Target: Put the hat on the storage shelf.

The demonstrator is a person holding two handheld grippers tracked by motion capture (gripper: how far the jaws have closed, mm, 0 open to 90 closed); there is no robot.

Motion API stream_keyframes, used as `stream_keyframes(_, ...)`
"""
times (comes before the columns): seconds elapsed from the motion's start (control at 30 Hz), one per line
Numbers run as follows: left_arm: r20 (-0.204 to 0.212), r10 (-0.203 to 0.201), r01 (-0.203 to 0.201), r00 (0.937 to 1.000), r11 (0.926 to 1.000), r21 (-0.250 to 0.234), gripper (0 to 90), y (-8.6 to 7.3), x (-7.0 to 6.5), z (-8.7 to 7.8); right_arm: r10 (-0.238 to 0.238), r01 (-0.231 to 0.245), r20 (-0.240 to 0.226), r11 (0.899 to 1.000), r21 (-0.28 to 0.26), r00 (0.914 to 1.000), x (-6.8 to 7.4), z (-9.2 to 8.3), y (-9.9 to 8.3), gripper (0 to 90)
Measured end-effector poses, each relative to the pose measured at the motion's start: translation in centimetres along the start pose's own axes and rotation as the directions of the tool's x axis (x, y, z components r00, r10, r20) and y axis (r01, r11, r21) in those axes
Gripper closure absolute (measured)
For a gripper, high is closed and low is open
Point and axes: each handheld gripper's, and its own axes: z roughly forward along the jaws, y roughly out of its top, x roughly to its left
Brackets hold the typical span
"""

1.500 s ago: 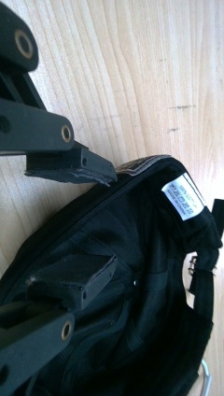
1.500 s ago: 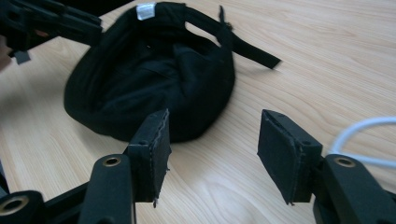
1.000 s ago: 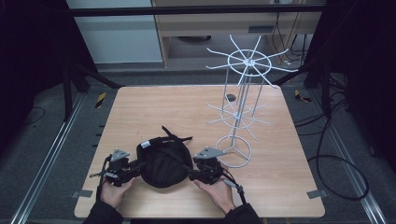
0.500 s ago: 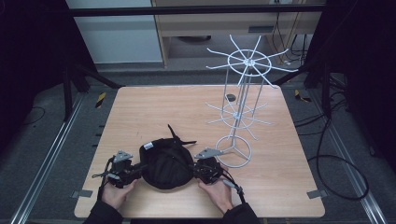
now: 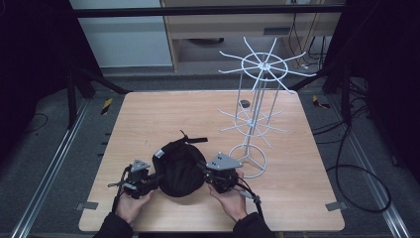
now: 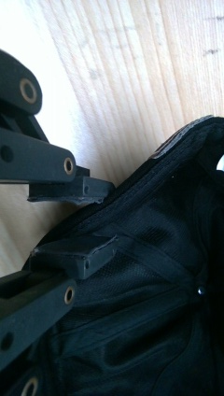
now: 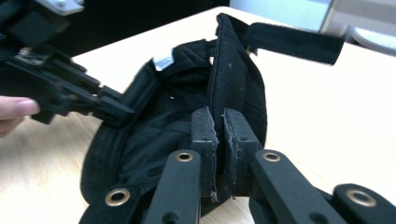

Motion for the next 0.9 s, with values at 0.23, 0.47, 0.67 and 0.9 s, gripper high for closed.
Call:
stream_keyframes(0.23, 0.006, 0.002, -0.002, 1.0, 0.9997, -0.024, 72.0, 0.6, -0.4, 1.1, -0.035, 0.035, -0.046, 0.999, 0.009, 0.9983, 0.0, -0.2, -0.2, 84.6)
stream_keyframes(0.47, 0.069, -0.019, 0.021, 0.9974, 0.9996, -0.022, 60.2, 0.7, 0.3, 0.2, -0.055, 0.056, -0.019, 0.998, 0.028, 0.9983, -0.2, -0.6, -1.2, 84.6)
stream_keyframes(0.67, 0.069, -0.008, 0.015, 0.9976, 0.9942, -0.107, 49.9, 1.2, 0.2, -2.4, -0.027, 0.026, 0.021, 0.999, 0.024, 0.9994, -0.8, -1.0, -1.5, 84.8)
stream_keyframes(0.9, 0.113, 0.016, 0.006, 0.9935, 0.9818, -0.19, 48.0, 3.1, -1.4, -4.4, -0.033, 0.032, 0.03, 0.999, 0.028, 0.999, -0.6, -0.9, -1.6, 84.7)
